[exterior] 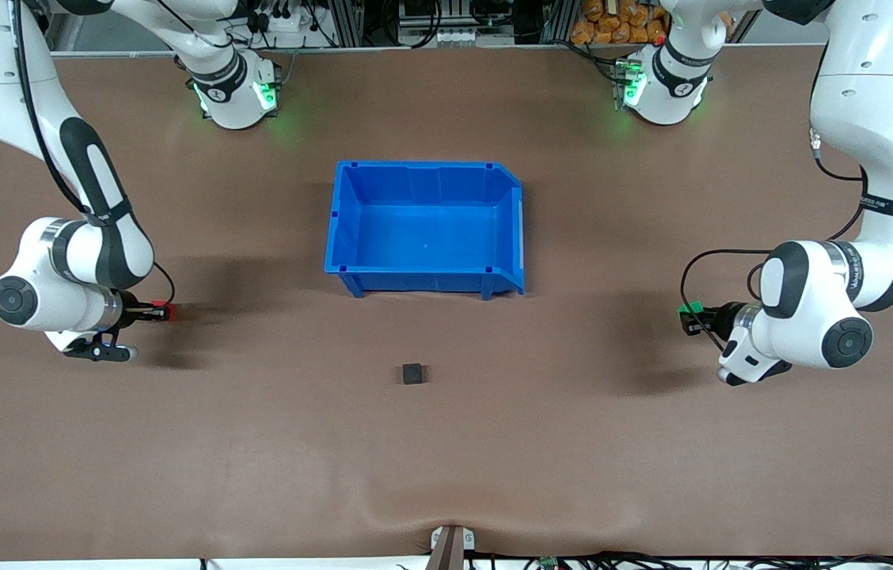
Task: Attach green and red cubes to black cube
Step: 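Close the right gripper on the red cube and lift both cubes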
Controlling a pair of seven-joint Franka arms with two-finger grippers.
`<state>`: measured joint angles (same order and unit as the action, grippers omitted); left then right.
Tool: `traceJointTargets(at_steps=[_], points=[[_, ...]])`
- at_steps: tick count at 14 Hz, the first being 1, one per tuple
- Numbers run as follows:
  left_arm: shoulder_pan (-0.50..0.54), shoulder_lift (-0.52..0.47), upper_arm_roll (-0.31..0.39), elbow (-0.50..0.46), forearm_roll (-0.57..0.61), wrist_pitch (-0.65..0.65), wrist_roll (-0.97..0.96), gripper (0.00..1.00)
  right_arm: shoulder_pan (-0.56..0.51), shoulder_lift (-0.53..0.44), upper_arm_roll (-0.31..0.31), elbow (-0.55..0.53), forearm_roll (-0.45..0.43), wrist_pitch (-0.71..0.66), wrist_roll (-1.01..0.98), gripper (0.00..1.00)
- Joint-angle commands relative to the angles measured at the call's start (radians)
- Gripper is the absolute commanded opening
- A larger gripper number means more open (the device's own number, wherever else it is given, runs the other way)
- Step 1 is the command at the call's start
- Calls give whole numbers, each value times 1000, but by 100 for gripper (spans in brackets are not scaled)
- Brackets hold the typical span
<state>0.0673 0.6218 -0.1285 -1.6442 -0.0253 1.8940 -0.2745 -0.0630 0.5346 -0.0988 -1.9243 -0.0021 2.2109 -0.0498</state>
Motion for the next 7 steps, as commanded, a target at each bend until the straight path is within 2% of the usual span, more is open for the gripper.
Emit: traceJointTargets(at_steps=[1,7], points=[[-9,-16,0,24,-15,-49,-46,18,-9,-7,7,40,-6,-83,10,0],[-21,-14,-26,55,-39,-84,-150,17,-4,-12,7,77,-4,-131,40,0]])
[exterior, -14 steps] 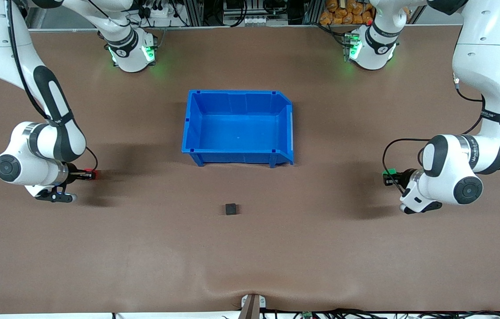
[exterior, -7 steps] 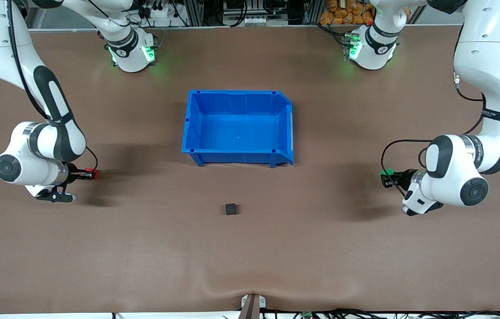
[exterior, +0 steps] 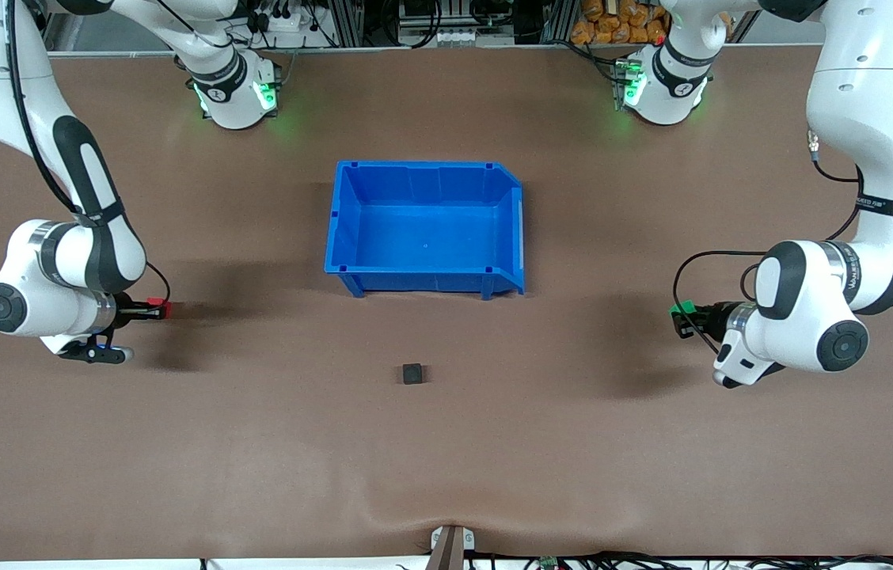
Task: Attach green and red cubes to black cube
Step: 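Close the right gripper on the red cube and lift both cubes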
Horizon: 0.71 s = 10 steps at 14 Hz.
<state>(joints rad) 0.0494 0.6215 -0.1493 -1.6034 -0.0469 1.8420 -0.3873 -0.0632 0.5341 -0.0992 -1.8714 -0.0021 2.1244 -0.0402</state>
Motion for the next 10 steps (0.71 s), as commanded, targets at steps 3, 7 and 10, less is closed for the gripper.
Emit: traceJointTargets(at_steps=[3,7,10], points=[[-20,-9,-24,26,-28,-38,-106,17,0,-9,9,58,-2,-104,74,0],[-63,1,-58,52,-44,-38,-269,17,16,-14,9,75,54,-165,166,0],[-130,23,-58,59,-63,-35,-382,16,19,-13,9,101,112,-233,227,0]])
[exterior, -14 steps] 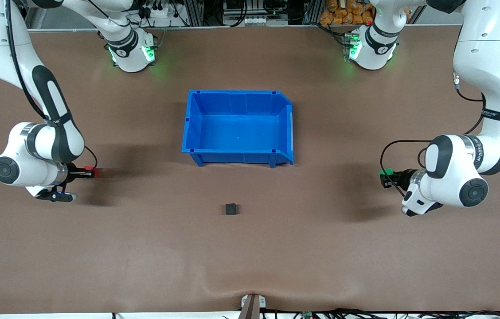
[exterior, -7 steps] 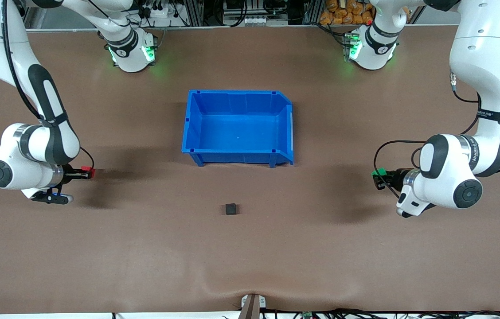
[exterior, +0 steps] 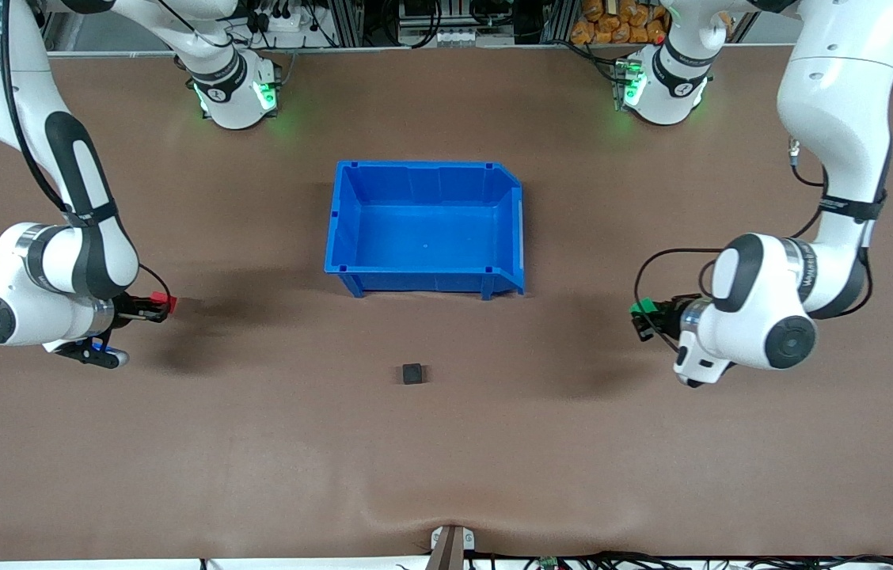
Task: Attach green and red cubes to black cube
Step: 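Carry the green cube and the red cube toward the black cube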
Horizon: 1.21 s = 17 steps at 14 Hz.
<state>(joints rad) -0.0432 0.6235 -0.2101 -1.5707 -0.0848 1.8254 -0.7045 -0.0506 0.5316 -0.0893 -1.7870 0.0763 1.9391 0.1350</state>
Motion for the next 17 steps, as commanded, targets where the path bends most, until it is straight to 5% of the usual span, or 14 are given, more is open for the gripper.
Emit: traceJointTargets(at_steps=[1,9,17], points=[[-55,30,3,43,-27,-18,-85,16,11,-10,-1,17,43,-51,87,0],[-104,67,3,96,-61,-5,-220,14,18,-12,-3,24,154,-97,158,0],[-139,87,3,115,-128,55,-495,14,66,-10,-1,44,175,-111,368,0]])
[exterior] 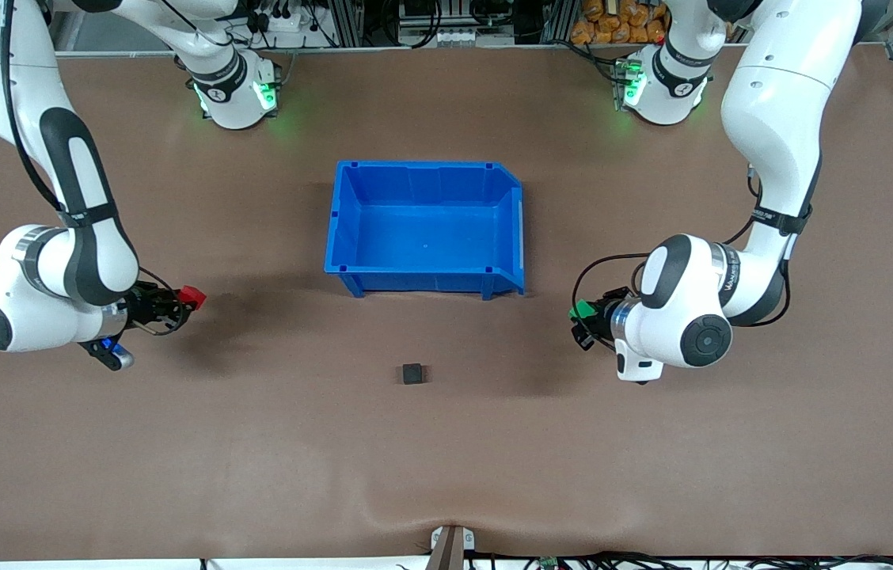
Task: Attach green and red cubes to black cube
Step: 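Carry the green cube and the red cube toward the black cube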
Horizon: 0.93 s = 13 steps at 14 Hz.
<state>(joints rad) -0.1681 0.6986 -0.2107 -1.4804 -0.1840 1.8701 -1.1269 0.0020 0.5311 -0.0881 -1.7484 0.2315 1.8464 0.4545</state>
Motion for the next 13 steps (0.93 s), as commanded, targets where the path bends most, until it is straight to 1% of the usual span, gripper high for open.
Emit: traceJointTargets(at_steps=[1,3,6,13], points=[[-14,12,4,25,-32,24,-118,14,15,-10,-2,6,29,-18,70,0],[-27,12,4,25,-34,41,-174,14,13,-10,-2,6,75,-19,84,0],[-33,15,2,29,-34,57,-244,14,12,-10,-2,6,107,-26,93,0],[-27,13,4,40,-101,72,-338,15,50,-5,-2,36,111,-15,279,0]])
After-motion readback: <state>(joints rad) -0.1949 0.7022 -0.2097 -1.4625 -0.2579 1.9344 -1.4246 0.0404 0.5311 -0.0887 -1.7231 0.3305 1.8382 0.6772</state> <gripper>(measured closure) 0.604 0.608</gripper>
